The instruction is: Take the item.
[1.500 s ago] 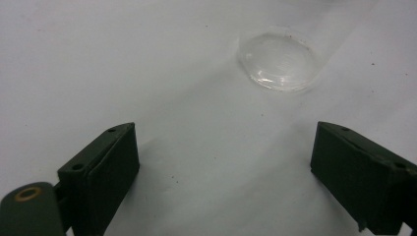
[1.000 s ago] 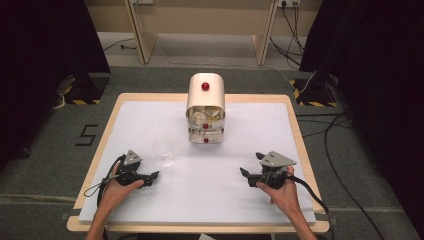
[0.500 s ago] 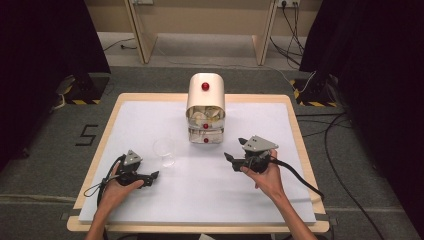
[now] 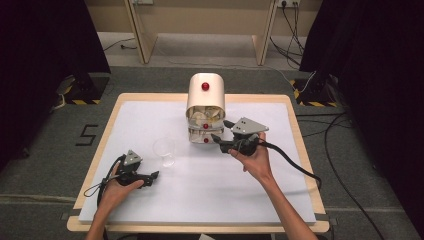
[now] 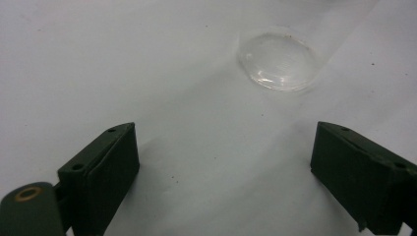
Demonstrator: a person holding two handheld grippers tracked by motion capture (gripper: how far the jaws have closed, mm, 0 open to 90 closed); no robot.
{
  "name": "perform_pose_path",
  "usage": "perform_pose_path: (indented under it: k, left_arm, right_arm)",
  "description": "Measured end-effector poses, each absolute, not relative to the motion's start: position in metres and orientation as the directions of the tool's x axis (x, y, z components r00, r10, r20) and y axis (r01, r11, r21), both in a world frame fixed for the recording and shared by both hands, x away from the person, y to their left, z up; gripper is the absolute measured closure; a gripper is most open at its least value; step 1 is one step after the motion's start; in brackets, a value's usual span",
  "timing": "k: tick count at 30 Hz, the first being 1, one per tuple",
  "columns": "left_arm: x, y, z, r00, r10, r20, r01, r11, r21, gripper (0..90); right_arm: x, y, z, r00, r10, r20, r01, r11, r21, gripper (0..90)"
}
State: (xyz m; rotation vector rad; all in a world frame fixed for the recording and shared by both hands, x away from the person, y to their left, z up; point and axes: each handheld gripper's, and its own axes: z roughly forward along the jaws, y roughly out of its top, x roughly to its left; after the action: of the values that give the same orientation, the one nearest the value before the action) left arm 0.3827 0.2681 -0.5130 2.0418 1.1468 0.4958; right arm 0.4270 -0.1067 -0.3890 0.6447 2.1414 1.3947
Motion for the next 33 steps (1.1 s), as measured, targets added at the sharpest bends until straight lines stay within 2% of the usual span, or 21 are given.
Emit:
perform_pose_path:
  k: [14,22,33]
  left_arm:
    - [0.383,0.268,-0.513,0.529,0.849,-0.019,0.567,-0.336,0.752,9.9]
    - [0.383,0.268,-0.513,0.529,0.848,-0.02,0.567,-0.336,0.752,9.8]
    - [0.383,0.268,-0.513,0.529,0.849,-0.02,0.566,-0.335,0.753,9.8]
  right_arm:
    - [0.451,-0.066,-0.379,-0.777,0.599,-0.195,0.083,0.405,0.911,40.6]
    - [0.466,-0.061,-0.388,-0.781,0.597,-0.185,0.117,0.431,0.895,40.7]
    - [0.462,-0.063,-0.384,-0.798,0.579,-0.167,0.137,0.444,0.886,40.8]
